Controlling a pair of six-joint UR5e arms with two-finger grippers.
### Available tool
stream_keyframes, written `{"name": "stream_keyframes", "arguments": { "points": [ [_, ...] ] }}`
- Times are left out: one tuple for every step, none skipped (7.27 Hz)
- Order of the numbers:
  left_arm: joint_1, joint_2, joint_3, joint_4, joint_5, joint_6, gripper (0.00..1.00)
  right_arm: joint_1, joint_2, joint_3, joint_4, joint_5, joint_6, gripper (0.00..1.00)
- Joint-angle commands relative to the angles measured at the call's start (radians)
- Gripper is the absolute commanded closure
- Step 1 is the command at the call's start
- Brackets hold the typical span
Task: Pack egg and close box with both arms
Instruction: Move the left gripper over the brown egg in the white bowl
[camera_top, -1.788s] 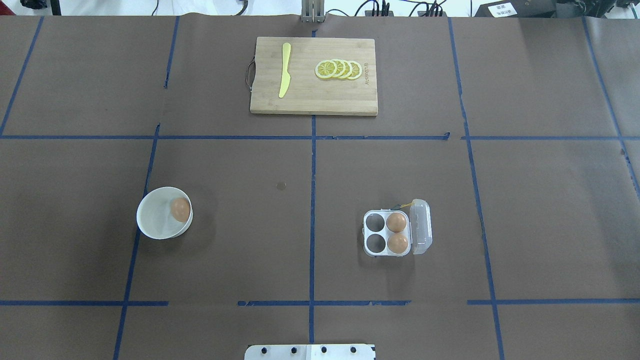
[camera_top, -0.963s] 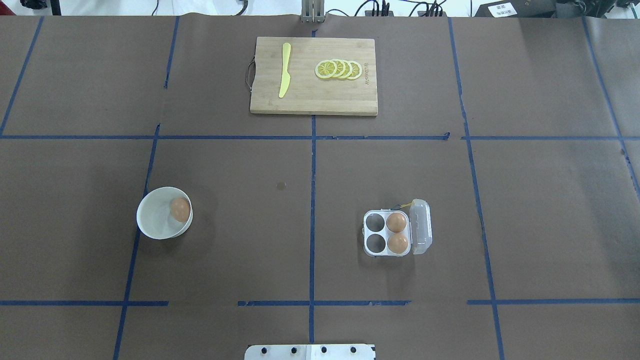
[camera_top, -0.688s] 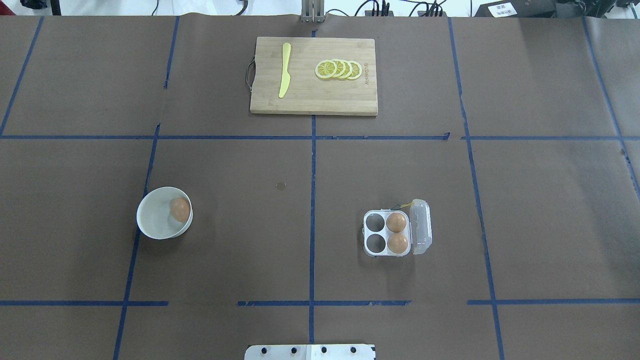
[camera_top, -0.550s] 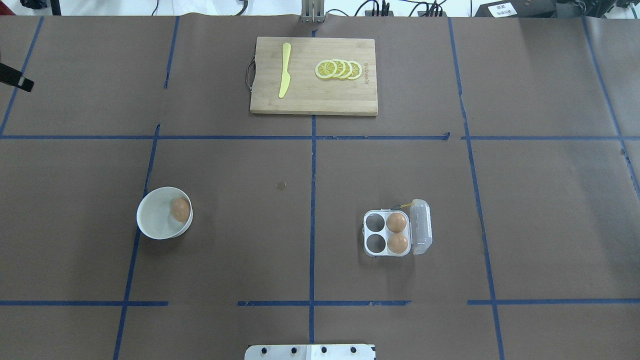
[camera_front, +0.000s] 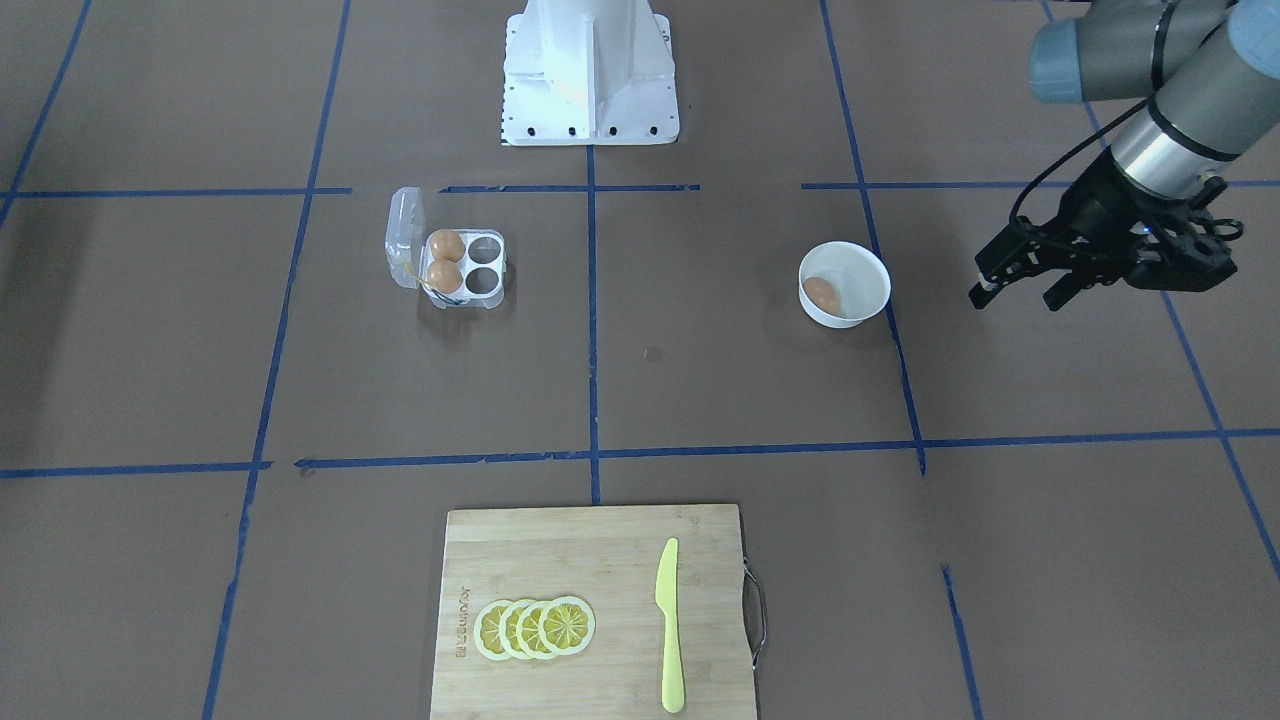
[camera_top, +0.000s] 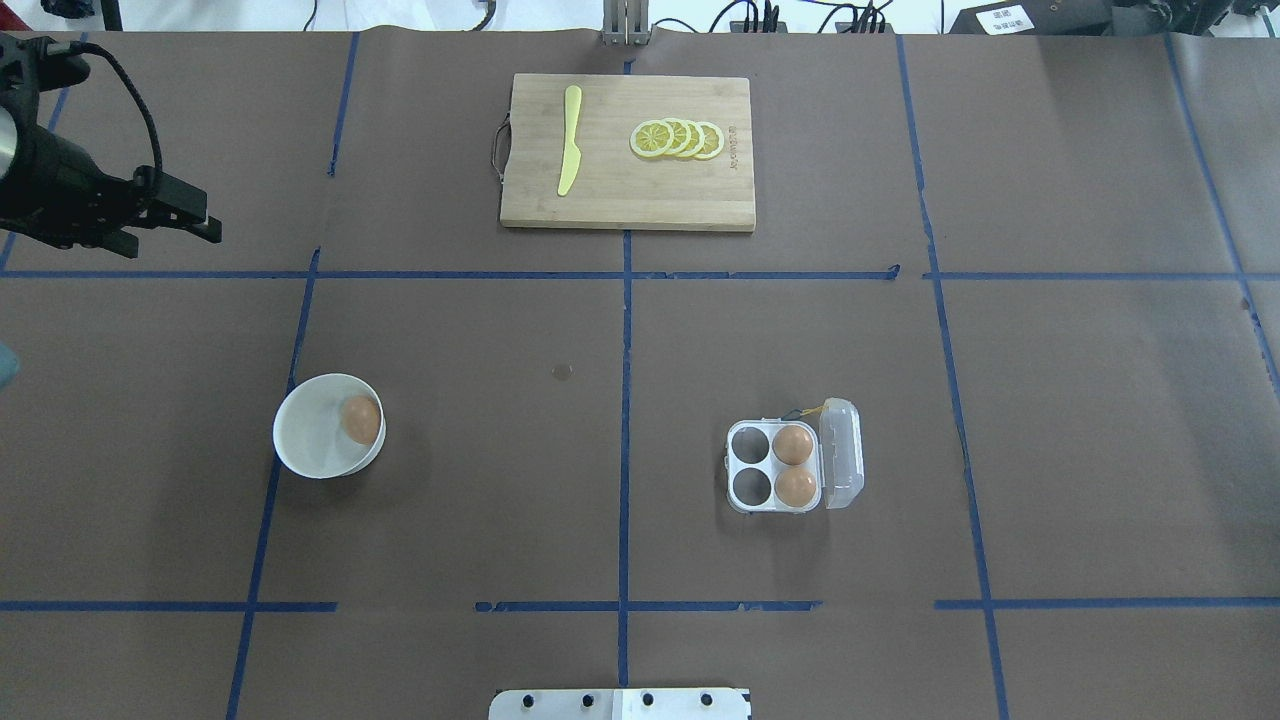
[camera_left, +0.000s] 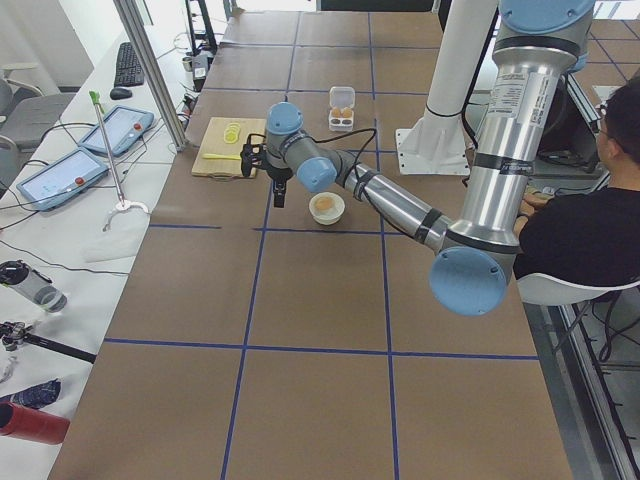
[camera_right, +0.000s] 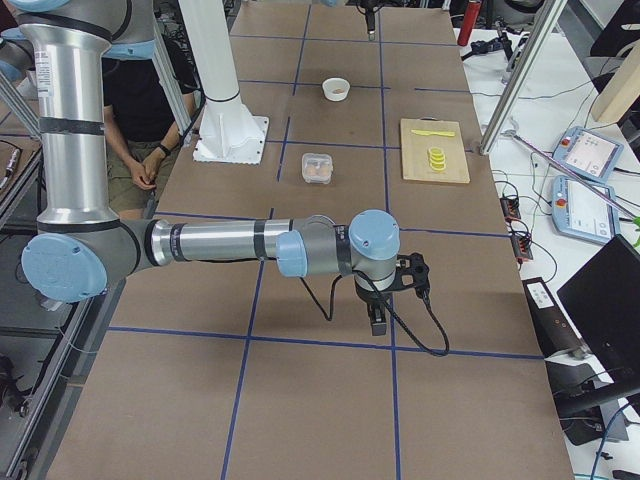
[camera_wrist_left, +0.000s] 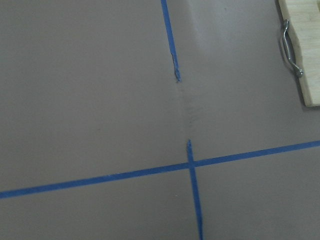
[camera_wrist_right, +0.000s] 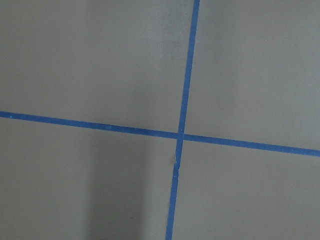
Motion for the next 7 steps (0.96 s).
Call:
{"name": "stream_keyframes", "arguments": {
  "points": [
    [0.177,0.002,-0.041,0.002,0.151,-0.293,0.00,0.000,0.003,0.006,0.003,0.004,0.018,0.00],
    [0.231,0.001,-0.045,0.002,0.200,-0.387,0.00,0.001,0.003,0.006,0.008,0.004,0.018,0.00],
    [0.248,0.001,-0.048,0.002,0.201,-0.437,0.00,0.000,0.003,0.007,0.008,0.004,0.018,0.00],
    [0.297,-0.001,-0.042,0.005,0.242,-0.483,0.02,0.000,0.003,0.006,0.008,0.004,0.018,0.00],
    [0.320,-0.001,-0.036,0.008,0.277,-0.500,0.06,0.000,0.003,0.007,0.008,0.005,0.020,0.00],
    [0.339,-0.001,-0.035,0.008,0.279,-0.502,0.10,0.000,0.003,0.007,0.008,0.005,0.020,0.00],
    [0.357,-0.001,-0.036,0.008,0.280,-0.511,0.11,0.000,0.003,0.006,0.008,0.005,0.018,0.00]
  ]
}}
